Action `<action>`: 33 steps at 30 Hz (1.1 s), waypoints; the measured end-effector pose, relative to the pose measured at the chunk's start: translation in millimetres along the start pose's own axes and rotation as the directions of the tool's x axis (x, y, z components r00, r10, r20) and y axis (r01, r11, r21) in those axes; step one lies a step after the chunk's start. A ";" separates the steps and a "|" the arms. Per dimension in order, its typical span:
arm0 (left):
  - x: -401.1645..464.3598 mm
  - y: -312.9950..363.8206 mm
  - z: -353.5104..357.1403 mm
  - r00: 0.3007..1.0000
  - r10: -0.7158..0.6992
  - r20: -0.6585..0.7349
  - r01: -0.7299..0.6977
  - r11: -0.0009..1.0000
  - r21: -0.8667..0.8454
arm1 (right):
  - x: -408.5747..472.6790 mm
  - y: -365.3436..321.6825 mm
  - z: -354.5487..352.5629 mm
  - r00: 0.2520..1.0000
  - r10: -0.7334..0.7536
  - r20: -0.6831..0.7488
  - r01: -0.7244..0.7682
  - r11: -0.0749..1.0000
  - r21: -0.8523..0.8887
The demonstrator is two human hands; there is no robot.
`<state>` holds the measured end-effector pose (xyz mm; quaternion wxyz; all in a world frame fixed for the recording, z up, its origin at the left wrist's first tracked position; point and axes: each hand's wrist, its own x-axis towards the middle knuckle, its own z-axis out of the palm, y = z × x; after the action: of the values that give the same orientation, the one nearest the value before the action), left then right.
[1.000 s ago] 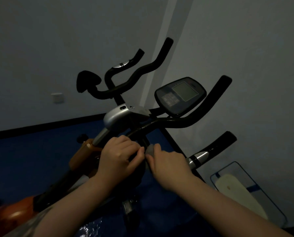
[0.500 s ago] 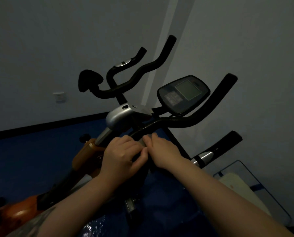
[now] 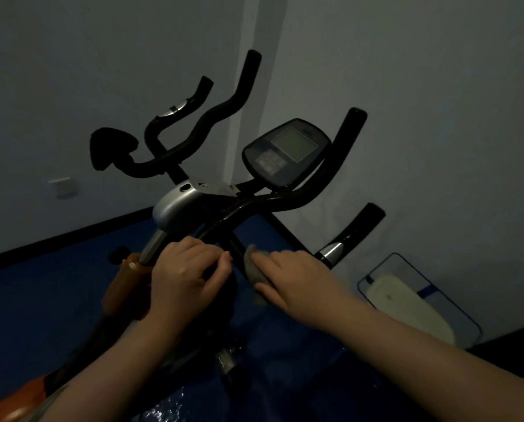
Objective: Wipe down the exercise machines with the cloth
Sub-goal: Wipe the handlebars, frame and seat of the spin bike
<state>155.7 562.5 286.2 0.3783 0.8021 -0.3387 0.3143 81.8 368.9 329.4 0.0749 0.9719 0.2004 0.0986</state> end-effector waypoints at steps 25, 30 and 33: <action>1.6 1.3 -0.3 1.000 0.021 0.004 -0.021 0.999 0.025 | -26.5 107.3 -10.0 0.787 0.120 -0.605 -0.236 0.965 -0.116; 3.0 1.7 -0.7 1.000 0.006 0.014 -0.006 1.000 0.022 | 3.0 67.7 2.9 0.288 0.688 -0.667 -0.551 0.688 0.472; 3.4 0.2 -0.1 1.000 0.027 0.012 -0.027 1.000 0.009 | 18.9 36.4 14.7 0.133 0.837 -0.531 -0.637 0.483 0.601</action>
<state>157.5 561.5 289.0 0.3683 0.8011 -0.3503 0.3162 115.8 342.0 325.0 -0.1922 0.7881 -0.2883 0.5088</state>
